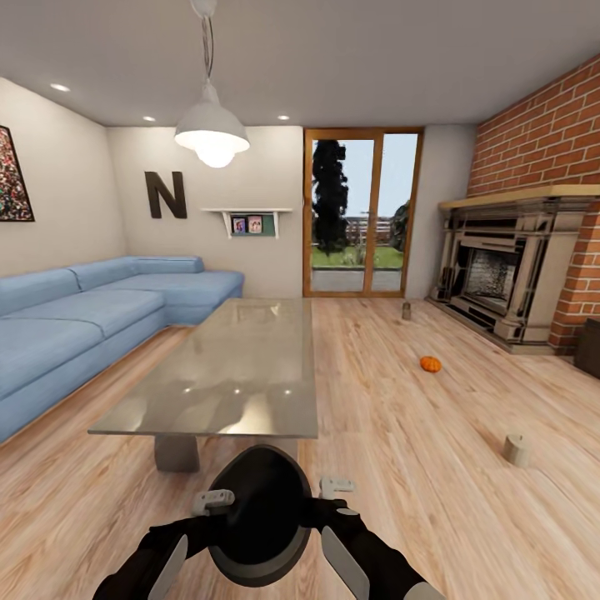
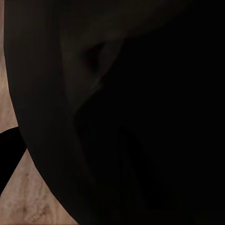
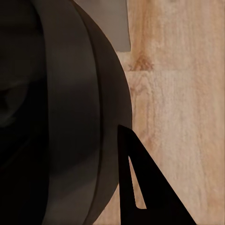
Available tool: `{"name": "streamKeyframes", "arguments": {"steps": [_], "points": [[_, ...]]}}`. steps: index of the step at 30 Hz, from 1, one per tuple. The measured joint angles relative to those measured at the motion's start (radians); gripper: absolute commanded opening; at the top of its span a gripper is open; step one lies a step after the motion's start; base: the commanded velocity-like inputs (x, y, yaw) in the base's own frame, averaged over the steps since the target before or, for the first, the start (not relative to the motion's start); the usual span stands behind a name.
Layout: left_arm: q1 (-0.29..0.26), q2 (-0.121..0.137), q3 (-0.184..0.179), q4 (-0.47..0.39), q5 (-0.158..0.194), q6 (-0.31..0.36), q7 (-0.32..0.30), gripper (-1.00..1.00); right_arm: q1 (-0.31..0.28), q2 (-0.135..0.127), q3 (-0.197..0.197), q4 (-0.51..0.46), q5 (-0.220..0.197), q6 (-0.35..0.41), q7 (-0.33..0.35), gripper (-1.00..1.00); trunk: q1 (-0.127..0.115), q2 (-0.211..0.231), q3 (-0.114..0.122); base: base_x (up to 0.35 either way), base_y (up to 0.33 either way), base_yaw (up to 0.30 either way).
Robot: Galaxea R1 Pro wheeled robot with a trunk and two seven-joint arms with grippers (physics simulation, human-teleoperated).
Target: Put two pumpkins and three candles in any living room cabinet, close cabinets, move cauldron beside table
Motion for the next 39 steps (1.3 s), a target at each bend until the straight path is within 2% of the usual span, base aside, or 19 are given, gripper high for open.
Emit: {"name": "streamKeyframes", "arguments": {"steps": [12,39], "points": [[0.0,0.0,0.0,0.002,0.002,0.0,0.0,-1.0,0.0,0.0,0.0,0.0,0.0,0.0,0.0,-1.0,0.0,0.0,0.0,0.004,0.0,0.0],[0.0,0.0,0.001,0.001,0.001,0.0,-0.001,-1.0,0.0,0.0,0.0,0.0,0.0,0.0,0.0,-1.0,0.012,-0.006,-0.104,0.0,0.0,0.0]]}}
